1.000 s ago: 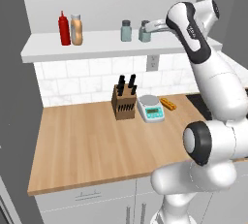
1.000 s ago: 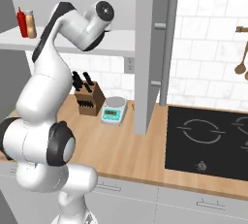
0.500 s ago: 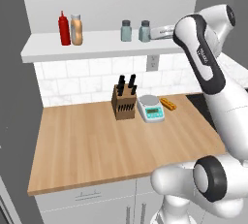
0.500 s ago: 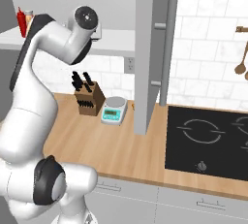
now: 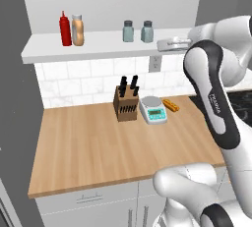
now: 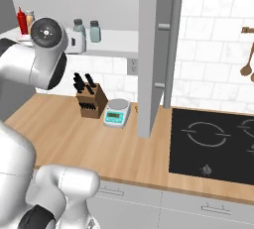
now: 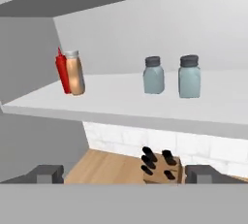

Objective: Put the shaker and condiment bottle from the counter next to their counterparts in the cabinet.

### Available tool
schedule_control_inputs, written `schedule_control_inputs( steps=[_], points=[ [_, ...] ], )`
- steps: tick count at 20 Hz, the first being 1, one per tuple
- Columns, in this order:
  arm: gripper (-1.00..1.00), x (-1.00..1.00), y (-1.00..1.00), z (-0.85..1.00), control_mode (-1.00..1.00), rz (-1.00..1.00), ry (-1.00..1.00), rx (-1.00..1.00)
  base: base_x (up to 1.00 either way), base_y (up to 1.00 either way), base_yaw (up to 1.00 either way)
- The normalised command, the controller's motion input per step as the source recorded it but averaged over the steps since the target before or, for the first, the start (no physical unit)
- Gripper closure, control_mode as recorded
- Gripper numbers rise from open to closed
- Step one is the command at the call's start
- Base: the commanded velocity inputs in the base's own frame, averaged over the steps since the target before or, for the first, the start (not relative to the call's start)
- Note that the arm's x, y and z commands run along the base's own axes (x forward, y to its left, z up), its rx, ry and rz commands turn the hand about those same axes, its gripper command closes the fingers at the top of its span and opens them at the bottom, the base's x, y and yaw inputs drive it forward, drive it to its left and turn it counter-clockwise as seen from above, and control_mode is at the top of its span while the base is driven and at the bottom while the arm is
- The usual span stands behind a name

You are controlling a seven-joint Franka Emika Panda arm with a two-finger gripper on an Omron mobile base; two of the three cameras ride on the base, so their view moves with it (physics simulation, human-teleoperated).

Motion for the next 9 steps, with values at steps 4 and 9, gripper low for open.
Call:
schedule_control_inputs(
  steps=[4,9],
  points=[
    [-1.0,-1.0,0.13,0.16,-1.0,-0.13,0.0,0.0,0.0,0.0,0.0],
    [-1.0,-1.0,0.09,0.16,-1.0,-0.11,-0.01,0.0,0.0,0.0,0.0]
  ],
)
